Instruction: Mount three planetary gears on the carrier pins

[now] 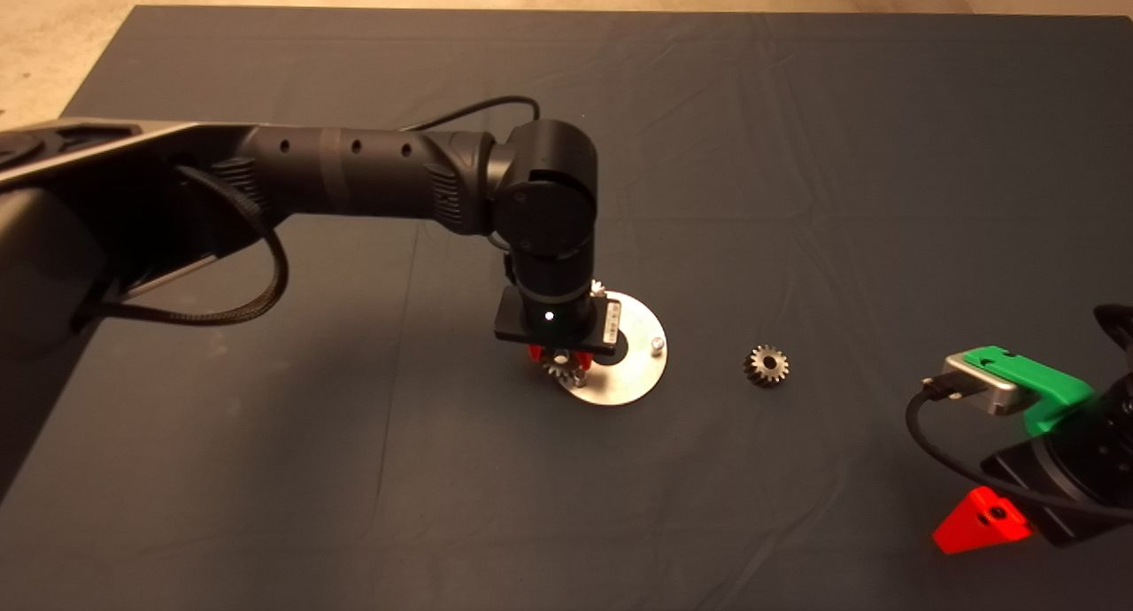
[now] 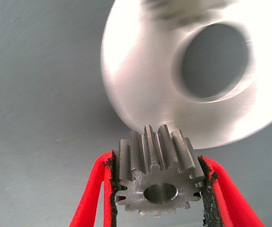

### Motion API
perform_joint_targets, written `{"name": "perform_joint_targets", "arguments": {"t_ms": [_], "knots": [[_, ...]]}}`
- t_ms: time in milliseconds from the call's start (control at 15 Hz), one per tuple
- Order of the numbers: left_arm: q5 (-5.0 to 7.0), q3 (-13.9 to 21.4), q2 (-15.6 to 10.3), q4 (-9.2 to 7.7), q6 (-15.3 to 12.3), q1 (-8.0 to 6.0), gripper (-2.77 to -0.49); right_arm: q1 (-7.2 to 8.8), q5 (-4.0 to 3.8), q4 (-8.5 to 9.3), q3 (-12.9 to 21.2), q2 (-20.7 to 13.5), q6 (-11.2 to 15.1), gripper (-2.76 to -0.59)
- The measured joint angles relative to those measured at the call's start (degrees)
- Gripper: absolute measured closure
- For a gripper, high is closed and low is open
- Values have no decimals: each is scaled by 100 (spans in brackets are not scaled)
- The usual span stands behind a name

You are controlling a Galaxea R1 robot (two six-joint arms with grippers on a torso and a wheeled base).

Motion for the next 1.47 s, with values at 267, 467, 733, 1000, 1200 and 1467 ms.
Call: {"name": "perform_joint_targets", "arguments": {"t_ms": [267, 467, 733, 1000, 1200, 1467], "knots": [[66, -46, -22, 0, 0, -13, -82, -16, 0, 0, 0, 1, 0, -264], [57, -46, -1, -2, 0, -11, -82, -17, 0, 0, 0, 0, 0, -265], [60, -46, -4, -2, -17, -1, -82, -30, 7, 0, 0, 1, 0, -265], [55, -46, -2, -2, -20, 0, -82, -43, 5, 0, 0, 0, 0, -265], [57, -46, -2, -3, -24, 2, -82, -63, 5, 0, 0, 1, 0, -265], [57, -5, -2, -2, -155, 2, -82, -63, 2, 0, 0, 1, 0, -265]]}}
